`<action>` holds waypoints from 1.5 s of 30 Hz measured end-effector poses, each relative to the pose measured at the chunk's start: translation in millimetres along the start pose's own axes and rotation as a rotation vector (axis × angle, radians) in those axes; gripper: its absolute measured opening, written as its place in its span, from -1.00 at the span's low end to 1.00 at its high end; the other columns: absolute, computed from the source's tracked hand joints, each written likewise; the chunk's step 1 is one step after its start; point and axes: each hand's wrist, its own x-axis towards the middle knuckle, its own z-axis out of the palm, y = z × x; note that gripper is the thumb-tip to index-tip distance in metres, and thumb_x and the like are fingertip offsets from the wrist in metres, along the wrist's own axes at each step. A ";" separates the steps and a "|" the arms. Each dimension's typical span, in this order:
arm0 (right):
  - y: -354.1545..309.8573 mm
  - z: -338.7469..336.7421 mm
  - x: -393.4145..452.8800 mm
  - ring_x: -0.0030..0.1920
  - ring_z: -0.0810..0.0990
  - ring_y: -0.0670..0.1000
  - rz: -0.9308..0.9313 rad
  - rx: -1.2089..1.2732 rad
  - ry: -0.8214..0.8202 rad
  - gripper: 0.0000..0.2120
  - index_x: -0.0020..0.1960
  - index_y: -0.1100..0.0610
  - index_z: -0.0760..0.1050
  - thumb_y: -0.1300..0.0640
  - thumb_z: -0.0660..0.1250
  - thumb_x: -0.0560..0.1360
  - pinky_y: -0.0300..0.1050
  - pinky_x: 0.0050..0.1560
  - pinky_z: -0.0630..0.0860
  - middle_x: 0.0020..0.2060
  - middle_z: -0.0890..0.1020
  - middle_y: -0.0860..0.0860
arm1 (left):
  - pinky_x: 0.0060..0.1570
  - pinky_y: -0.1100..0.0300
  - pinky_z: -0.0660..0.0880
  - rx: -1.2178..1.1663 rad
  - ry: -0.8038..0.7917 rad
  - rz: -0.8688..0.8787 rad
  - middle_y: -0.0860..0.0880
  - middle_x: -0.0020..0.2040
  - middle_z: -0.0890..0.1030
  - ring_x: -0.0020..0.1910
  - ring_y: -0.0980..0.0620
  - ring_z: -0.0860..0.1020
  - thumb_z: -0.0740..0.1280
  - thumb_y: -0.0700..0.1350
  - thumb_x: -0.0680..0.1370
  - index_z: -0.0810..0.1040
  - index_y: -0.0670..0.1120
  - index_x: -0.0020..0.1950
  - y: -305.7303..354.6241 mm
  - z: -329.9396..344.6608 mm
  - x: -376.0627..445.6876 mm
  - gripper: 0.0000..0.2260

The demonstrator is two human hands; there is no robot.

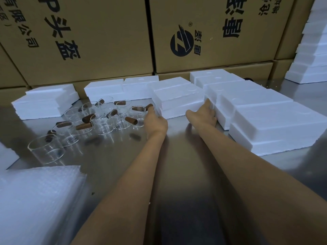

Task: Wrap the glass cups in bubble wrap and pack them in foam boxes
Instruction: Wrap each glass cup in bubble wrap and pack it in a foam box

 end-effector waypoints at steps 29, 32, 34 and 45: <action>40.8 -79.7 -147.9 -0.01 0.55 0.01 -0.234 0.239 -0.026 -0.73 0.18 0.01 0.37 0.21 0.27 0.51 -0.30 -0.19 0.37 0.00 0.57 -0.03 | -0.04 0.23 0.39 -0.207 -0.167 0.091 0.04 0.19 0.62 0.08 -0.01 0.57 0.16 -0.36 0.51 0.46 0.04 0.38 -2.8 -87.8 -145.6 -0.50; 47.0 -86.9 -164.6 -0.09 0.53 -0.01 -0.211 0.261 -0.007 -0.68 0.24 0.04 0.40 0.23 0.26 0.52 -0.29 -0.10 0.35 -0.04 0.56 -0.03 | -0.11 0.27 0.41 -0.233 -0.141 0.067 0.05 0.16 0.62 0.08 0.01 0.57 0.18 -0.36 0.53 0.47 0.01 0.39 -6.9 -98.8 -163.9 -0.51; 49.4 -92.1 -174.9 -0.18 0.51 -0.14 -0.205 0.281 -0.005 -0.68 0.21 -0.04 0.38 0.25 0.24 0.52 -0.43 -0.22 0.33 -0.13 0.54 -0.14 | -0.12 0.34 0.43 -0.247 -0.127 0.045 0.02 0.19 0.62 0.12 0.00 0.57 0.19 -0.35 0.54 0.46 -0.04 0.40 -10.5 -106.0 -175.5 -0.54; 50.8 -107.2 -202.1 -0.27 0.44 -0.02 -0.152 0.507 0.033 -0.78 -0.09 0.00 0.52 0.23 0.14 0.49 -0.17 -0.25 0.37 -0.28 0.50 -0.09 | 0.03 0.02 0.32 -0.060 0.129 -0.011 0.05 0.04 0.51 0.04 -0.02 0.46 -0.01 0.24 0.61 0.49 0.06 0.07 -5.3 -123.6 -199.1 -0.62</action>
